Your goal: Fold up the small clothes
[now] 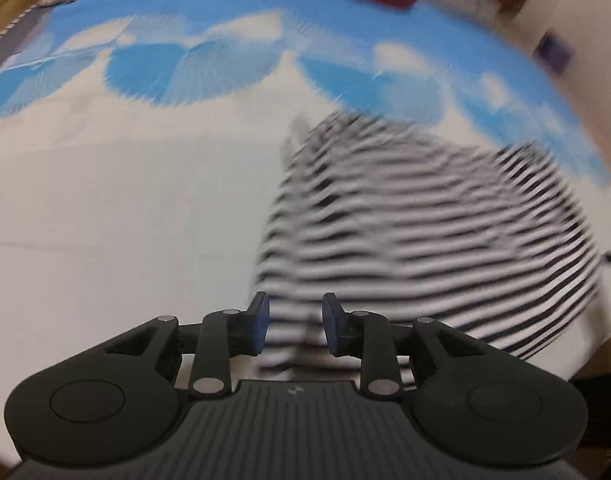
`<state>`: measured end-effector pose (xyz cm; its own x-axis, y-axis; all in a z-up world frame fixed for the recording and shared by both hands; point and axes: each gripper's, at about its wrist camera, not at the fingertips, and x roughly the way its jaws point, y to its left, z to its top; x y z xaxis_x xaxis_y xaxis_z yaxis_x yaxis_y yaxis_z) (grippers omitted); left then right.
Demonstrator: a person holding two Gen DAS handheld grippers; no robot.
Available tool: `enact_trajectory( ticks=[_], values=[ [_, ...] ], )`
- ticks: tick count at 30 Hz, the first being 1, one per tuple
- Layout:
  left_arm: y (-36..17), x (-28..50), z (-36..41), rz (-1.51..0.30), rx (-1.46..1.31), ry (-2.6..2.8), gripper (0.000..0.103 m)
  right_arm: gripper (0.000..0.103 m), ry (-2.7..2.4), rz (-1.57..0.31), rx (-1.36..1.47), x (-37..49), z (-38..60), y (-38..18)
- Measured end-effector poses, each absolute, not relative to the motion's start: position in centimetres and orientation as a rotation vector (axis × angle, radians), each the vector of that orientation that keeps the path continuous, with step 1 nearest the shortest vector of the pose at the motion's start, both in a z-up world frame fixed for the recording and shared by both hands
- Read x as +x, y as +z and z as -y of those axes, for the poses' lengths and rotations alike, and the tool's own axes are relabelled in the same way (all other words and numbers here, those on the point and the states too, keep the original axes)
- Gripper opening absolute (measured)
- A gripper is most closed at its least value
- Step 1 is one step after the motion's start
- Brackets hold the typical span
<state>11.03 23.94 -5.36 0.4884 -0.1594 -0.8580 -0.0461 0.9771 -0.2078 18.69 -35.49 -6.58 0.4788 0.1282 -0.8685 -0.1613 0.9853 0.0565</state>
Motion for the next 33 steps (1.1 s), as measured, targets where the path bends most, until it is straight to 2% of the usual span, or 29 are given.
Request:
enact_trajectory(
  ticks=[3, 5, 8, 10, 14, 16, 22, 33],
  values=[
    [-5.6, 12.0, -22.2, -1.073, -0.245, -0.170, 0.037, 0.018, 0.230, -1.038, -0.015, 18.6, 35.0, -6.4],
    [-6.7, 12.7, -20.7, -1.145, -0.218, -0.200, 0.049, 0.018, 0.269, -1.069, -0.064, 18.9, 33.9, -7.3],
    [-9.7, 13.9, -19.1, -1.304, -0.102, -0.119, 0.049, 0.019, 0.236, -1.186, -0.206, 19.3, 32.6, -9.7],
    [-9.3, 14.5, -19.3, -1.281, -0.129, -0.084, 0.049, 0.023, 0.195, -1.230, -0.225, 19.9, 32.7, -10.5],
    [-6.3, 15.4, -20.6, -1.080, -0.256, -0.006, 0.049, 0.026, 0.190, -1.112, -0.107, 21.1, 33.1, -8.2],
    [-5.9, 16.3, -20.5, -1.045, -0.286, 0.016, 0.049, 0.027, 0.198, -1.053, -0.086, 21.5, 32.7, -7.4],
    [-6.8, 18.9, -18.1, -1.076, -0.261, 0.011, 0.048, 0.027, 0.200, -0.983, -0.063, 24.6, 30.4, -7.5],
    [-11.4, 22.9, -17.5, -1.174, -0.224, 0.087, 0.048, 0.028, 0.082, -1.043, -0.043, 31.4, 29.3, -11.3]
  ],
)
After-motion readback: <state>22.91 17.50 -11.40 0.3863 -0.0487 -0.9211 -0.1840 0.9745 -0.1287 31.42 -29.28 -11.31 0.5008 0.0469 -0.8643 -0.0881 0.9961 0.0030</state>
